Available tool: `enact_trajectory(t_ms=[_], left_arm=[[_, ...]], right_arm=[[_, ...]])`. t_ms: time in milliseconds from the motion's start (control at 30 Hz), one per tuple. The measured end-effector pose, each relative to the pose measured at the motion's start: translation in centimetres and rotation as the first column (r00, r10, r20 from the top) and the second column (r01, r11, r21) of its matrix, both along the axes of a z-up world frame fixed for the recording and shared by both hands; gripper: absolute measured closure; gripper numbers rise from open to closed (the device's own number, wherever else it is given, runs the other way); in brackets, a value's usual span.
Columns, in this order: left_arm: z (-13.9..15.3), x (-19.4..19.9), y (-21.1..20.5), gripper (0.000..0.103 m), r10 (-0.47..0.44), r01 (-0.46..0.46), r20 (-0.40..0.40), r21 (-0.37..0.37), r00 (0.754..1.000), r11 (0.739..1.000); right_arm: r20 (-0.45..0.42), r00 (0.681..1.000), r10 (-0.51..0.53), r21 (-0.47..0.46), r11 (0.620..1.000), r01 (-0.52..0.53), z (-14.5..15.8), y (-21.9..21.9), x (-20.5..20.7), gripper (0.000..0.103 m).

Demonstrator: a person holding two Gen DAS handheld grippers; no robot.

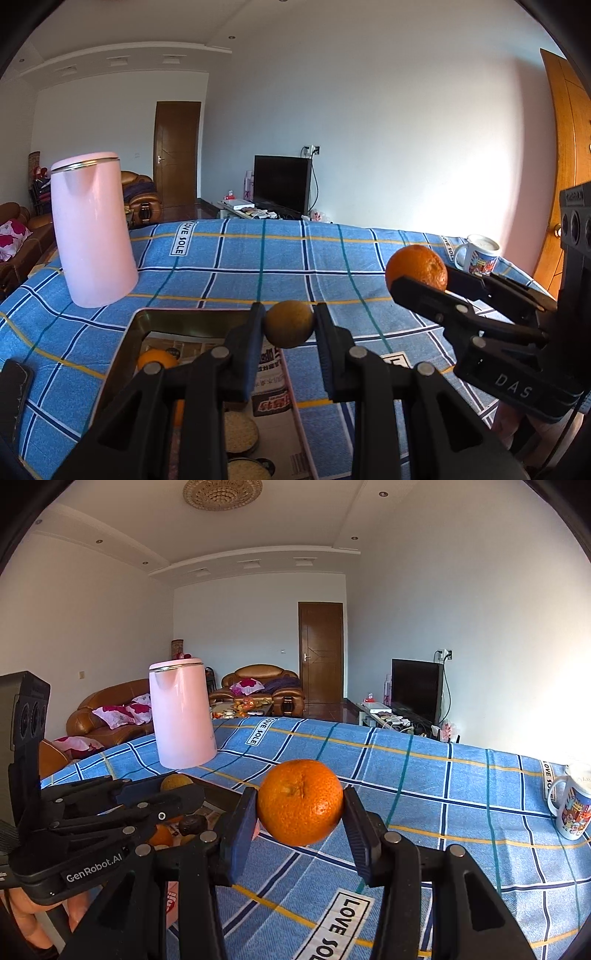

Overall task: Organize fruits
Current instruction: 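Carry the yellow fruit and orange over to the tin box, then lower both fruits into the tin box and open both tools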

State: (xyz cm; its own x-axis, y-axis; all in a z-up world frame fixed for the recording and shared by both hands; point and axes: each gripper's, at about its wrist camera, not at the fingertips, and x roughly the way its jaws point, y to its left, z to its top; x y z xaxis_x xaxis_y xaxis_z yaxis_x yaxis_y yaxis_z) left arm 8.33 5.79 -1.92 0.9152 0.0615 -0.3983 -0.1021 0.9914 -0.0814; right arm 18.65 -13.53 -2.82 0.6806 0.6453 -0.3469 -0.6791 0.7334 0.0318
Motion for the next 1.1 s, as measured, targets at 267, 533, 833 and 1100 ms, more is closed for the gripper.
enact_trajectory(t_ms=[267, 533, 833, 1100], left_arm=[[0.1, -0.9, 2.0, 0.074, 0.035, -0.035, -0.007, -0.001, 0.999, 0.999], [0.2, -1.3, 4.1, 0.074, 0.07, -0.069, -0.023, 0.003, 0.997, 0.998], [0.2, -1.6, 6.0, 0.074, 0.094, -0.093, -0.047, 0.018, 0.994, 0.995], [-0.1, -1.6, 7.2, 0.074, 0.093, -0.093, -0.077, 0.007, 0.993, 0.996]], right_arm=[[0.0, 0.999, 0.035, -0.014, 0.999, -0.035, 0.1, 2.4, -0.2, 0.055], [0.003, 0.998, 0.07, -0.032, 0.997, -0.07, 0.4, 4.3, -0.6, 0.055], [-0.008, 0.994, 0.105, -0.042, 0.994, -0.105, 0.0, 6.4, -0.8, 0.055], [-0.033, 0.992, 0.122, -0.055, 0.991, -0.123, -0.2, 8.2, -0.4, 0.055]])
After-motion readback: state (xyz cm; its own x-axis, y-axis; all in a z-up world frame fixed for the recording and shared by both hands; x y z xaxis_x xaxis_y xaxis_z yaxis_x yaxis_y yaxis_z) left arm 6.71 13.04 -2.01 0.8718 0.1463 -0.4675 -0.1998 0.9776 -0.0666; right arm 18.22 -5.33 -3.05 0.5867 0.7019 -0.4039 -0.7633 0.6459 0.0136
